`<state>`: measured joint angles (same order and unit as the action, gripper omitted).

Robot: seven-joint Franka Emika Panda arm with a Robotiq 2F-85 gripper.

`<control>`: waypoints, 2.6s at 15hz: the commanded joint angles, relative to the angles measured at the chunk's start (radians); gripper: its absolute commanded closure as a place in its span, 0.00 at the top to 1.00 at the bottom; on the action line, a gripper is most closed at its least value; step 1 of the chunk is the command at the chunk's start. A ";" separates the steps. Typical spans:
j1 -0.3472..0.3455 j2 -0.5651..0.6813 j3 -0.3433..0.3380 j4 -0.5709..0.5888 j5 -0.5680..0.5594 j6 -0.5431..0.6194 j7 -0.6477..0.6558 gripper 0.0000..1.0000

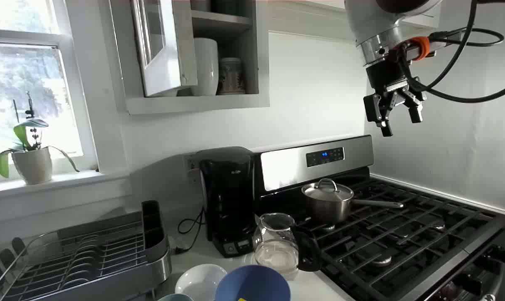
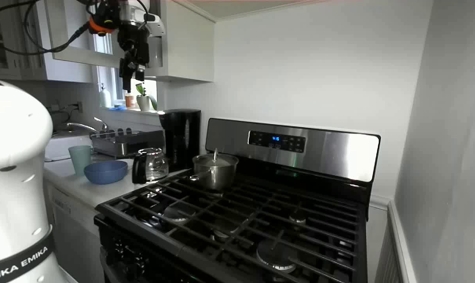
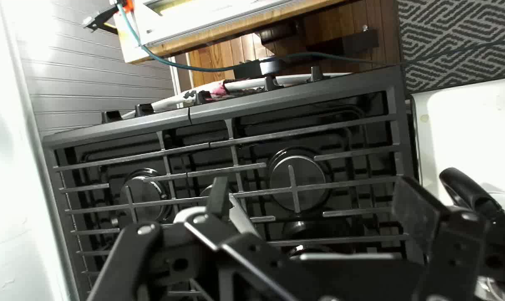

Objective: Remove the lid from the pot and put it on the stove

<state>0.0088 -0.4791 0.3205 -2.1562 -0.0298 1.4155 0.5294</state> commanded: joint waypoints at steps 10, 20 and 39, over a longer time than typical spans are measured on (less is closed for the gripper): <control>0.024 0.005 -0.018 0.003 -0.007 -0.003 0.009 1.00; -0.016 0.106 -0.258 -0.109 -0.201 0.195 -0.398 1.00; 0.011 0.411 -0.299 -0.022 -0.186 0.627 -0.531 1.00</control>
<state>0.0057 -0.1868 0.0122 -2.2847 -0.2492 2.0028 0.0274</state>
